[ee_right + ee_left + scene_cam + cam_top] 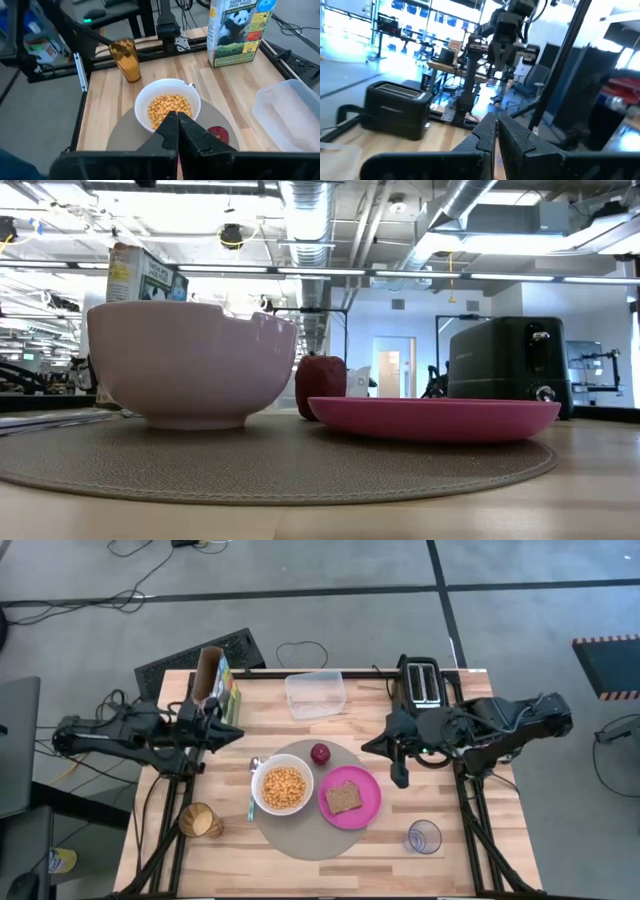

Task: Arrange a breakfast setting

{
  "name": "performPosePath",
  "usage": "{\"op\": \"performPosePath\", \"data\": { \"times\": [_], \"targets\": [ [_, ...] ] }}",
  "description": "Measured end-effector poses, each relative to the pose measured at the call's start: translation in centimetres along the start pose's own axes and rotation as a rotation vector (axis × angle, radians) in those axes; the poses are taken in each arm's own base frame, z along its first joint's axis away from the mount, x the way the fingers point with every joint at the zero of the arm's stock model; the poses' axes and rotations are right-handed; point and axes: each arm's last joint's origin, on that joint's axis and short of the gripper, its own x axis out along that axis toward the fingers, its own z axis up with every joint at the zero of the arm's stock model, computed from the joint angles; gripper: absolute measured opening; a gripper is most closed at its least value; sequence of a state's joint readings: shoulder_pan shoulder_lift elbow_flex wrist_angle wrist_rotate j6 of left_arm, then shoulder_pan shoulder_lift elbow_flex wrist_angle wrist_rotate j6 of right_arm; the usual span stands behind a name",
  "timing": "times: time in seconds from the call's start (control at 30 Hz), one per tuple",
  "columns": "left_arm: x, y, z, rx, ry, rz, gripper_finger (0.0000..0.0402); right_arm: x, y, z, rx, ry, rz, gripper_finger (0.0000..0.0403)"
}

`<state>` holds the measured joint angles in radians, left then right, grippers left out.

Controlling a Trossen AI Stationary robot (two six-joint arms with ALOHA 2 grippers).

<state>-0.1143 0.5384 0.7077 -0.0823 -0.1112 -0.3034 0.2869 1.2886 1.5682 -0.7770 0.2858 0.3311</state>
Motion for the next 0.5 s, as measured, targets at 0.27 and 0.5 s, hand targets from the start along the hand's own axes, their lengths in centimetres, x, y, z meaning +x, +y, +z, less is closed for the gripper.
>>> {"op": "performPosePath", "data": {
  "times": [0.27,0.5],
  "targets": [
    [-0.1,0.6,-1.1,0.012,0.022,0.077,0.0004,-1.6,-1.5,-3.4,0.090,-0.165,0.070,0.0058],
    [0.1,0.4,-1.6,0.184,-0.001,-0.026,0.0004,-3.6,-3.4,-7.0,0.172,-0.360,0.144,0.0025]
  ]
}}
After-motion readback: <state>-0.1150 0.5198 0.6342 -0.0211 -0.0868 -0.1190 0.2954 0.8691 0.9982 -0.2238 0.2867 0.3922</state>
